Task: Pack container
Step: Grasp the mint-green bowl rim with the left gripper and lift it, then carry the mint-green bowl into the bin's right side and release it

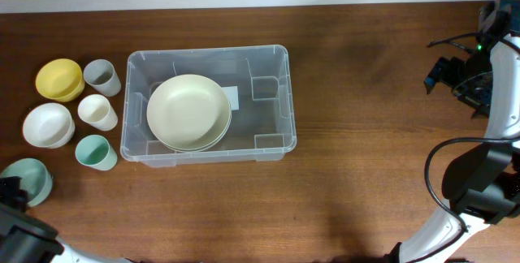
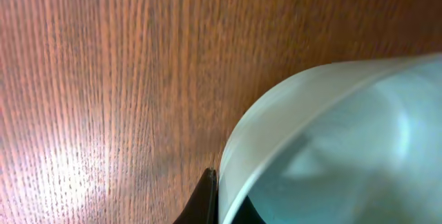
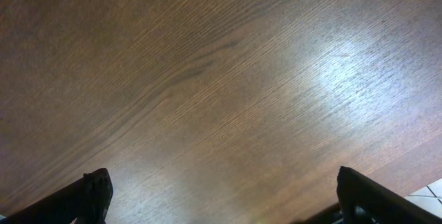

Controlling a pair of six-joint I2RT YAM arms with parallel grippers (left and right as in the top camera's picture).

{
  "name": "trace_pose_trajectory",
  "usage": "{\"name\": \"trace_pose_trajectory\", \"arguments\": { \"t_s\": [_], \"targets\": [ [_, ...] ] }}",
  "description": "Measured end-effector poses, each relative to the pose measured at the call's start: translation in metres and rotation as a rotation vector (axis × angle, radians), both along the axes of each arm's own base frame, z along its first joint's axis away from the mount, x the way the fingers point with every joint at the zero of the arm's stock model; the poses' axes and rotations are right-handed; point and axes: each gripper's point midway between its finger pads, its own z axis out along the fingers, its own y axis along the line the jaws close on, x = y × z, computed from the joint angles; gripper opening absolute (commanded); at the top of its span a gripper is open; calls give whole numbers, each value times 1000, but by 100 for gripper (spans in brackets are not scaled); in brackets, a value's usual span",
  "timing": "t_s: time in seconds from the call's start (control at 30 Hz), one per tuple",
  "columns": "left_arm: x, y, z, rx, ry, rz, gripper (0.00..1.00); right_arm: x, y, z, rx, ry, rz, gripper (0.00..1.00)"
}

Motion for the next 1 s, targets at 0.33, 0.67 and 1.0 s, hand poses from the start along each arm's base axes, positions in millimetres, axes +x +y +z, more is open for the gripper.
{"name": "trace_pose_trajectory", "arguments": {
  "t_s": [0.33, 0.67, 1.0],
  "targets": [
    [91, 37, 109, 115, -384, -232, 1, 0, 0, 0, 0, 0, 0, 99],
    [213, -102, 289, 360, -717, -800, 1, 0, 0, 0, 0, 0, 0, 99],
    [277, -351, 296, 298, -779, -1364, 1, 0, 0, 0, 0, 0, 0, 99]
  ]
}}
